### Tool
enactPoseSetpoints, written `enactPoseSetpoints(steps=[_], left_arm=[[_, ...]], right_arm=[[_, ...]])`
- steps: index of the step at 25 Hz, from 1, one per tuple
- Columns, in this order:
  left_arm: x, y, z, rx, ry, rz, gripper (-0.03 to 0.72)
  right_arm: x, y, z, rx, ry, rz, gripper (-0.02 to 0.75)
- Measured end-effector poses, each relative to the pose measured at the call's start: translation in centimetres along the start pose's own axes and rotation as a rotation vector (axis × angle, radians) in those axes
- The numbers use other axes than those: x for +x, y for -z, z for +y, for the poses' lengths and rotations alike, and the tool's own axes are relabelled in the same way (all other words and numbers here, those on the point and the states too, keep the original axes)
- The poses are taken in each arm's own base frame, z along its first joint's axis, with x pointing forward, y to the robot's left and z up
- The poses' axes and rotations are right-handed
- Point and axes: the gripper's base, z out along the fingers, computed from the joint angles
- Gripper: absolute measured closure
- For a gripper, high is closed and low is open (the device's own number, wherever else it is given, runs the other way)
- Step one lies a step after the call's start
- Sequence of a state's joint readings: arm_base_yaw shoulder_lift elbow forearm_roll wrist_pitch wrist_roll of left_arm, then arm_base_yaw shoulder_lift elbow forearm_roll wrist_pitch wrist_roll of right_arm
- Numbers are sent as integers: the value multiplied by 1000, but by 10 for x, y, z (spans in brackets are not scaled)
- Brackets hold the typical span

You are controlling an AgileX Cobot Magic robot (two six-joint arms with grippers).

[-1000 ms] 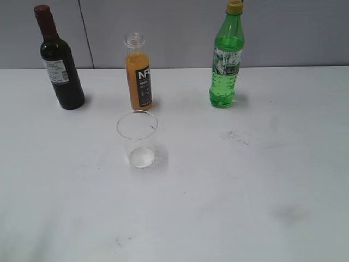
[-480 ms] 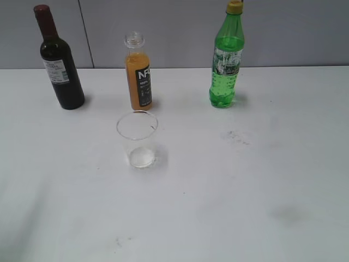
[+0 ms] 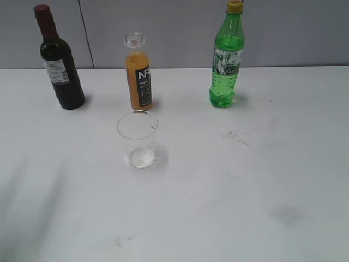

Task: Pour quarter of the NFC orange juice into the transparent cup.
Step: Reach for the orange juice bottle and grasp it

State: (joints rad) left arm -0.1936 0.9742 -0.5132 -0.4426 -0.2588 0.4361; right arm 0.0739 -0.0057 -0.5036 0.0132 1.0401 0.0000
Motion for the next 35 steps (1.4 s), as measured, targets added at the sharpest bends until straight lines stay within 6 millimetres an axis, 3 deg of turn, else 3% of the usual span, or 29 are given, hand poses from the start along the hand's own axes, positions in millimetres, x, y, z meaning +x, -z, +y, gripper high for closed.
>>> enactPoseSetpoints(steps=[10, 16, 26, 35], left_arm=[[15, -30, -23, 159, 36, -25, 94], [38, -57, -35, 327, 16, -28, 95], [95, -123, -49, 635, -122, 34, 94], [118, -191, -57, 740, -174, 0, 94]], right_arm=[[0, 0, 0, 0, 0, 0, 147], [0, 0, 0, 0, 0, 0, 147], [0, 0, 0, 0, 0, 0, 147], [0, 0, 0, 0, 0, 0, 147]])
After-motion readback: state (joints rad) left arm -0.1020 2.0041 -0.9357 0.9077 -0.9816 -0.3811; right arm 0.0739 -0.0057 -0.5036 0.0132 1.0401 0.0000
